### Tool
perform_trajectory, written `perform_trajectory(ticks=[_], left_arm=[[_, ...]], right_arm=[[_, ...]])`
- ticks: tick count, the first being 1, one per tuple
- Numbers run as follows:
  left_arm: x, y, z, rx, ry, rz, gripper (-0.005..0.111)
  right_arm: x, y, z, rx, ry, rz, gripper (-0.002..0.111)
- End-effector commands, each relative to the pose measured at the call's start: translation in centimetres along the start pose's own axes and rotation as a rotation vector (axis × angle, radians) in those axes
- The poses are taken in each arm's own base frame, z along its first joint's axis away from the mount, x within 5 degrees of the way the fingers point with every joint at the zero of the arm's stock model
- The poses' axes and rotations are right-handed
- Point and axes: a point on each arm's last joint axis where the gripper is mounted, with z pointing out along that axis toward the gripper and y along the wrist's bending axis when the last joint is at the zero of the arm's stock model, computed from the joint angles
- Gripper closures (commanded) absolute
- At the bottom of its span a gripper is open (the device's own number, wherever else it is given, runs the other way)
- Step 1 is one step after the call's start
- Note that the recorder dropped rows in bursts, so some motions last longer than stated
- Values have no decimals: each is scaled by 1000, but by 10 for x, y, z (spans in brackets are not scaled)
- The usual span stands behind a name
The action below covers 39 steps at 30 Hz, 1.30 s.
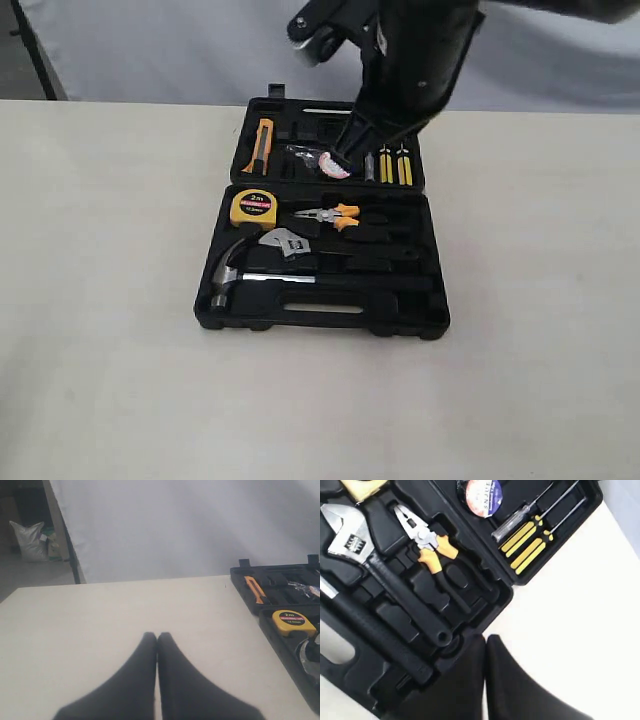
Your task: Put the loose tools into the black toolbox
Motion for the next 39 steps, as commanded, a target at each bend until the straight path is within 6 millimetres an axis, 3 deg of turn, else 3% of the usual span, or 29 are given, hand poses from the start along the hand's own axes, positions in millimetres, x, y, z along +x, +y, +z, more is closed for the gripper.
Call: perform_trajectory(ticks=[1, 4, 6, 10, 16, 20, 21, 26, 28, 33, 39], left_arm=[[2, 0, -1, 14, -7, -22, 105], [2, 0, -1, 14, -7, -22, 105], [2, 0, -1, 14, -7, -22, 105], [2, 0, -1, 14, -7, -22, 105], [2, 0, -1, 14, -7, -22, 105], [2, 0, -1, 14, -7, -22, 105], [2, 0, -1, 14, -7, -22, 105], [2, 0, -1, 14, -7, -22, 105], [2, 0, -1, 14, -7, -22, 105], [2, 0, -1, 14, -7, -22, 105], [2, 0, -1, 14, -7, -22, 105]], right_arm=[[49, 9, 24, -30, -25, 121, 108], [89, 30, 51, -105, 43, 279, 108], [114, 41, 64, -101, 125, 217, 108], [138, 49, 69, -84, 110, 263, 108], [148, 52, 36, -165, -211, 399, 108], [165, 55, 11, -214, -376, 447, 108], [176, 55, -1, -220, -434, 457, 108], [216, 61, -21, -237, -510, 514, 108], [237, 69, -31, -260, -630, 489, 108], [287, 85, -31, -270, -819, 580, 108], [305, 85, -45, -249, -1023, 599, 108]])
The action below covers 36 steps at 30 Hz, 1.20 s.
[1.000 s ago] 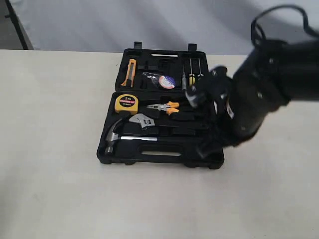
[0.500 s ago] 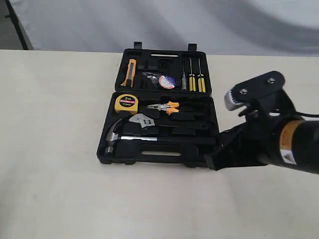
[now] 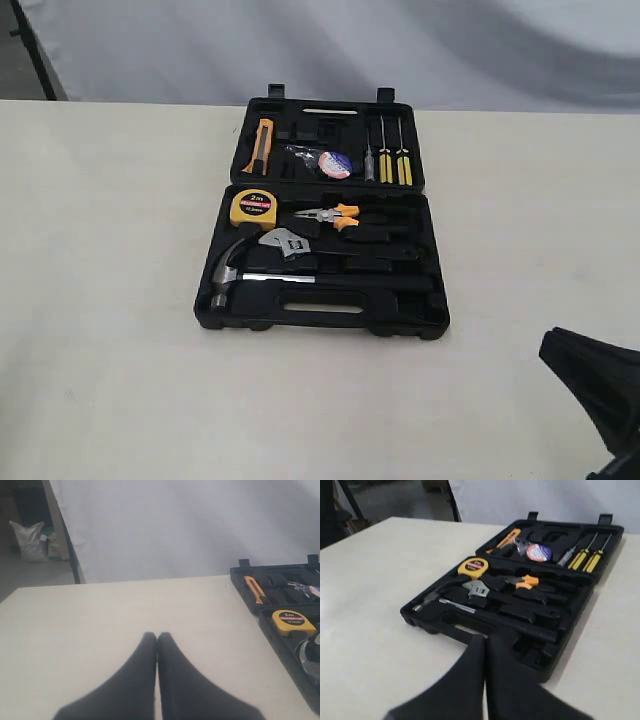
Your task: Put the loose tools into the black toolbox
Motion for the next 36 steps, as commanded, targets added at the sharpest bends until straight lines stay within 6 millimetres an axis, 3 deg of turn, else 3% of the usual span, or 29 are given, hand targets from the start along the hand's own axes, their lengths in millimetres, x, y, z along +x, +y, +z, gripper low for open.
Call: perform_trajectory(ticks=[1, 4, 7, 12, 19, 36], left_arm=[[2, 0, -1, 14, -7, -22, 105], [2, 0, -1, 14, -7, -22, 105], [2, 0, -1, 14, -7, -22, 105], [2, 0, -1, 14, -7, -22, 105], [2, 0, -1, 14, -7, -22, 105], [2, 0, -1, 14, -7, -22, 105]], right_arm=[[-6, 1, -12, -17, -128, 0, 108], [-9, -4, -21, 53, -208, 11, 108], [-10, -15, -31, 258, -291, 31, 108], [-1, -24, -31, 430, -199, 41, 108], [0, -24, -31, 439, -166, -50, 108], [0, -24, -31, 439, -166, -50, 108]])
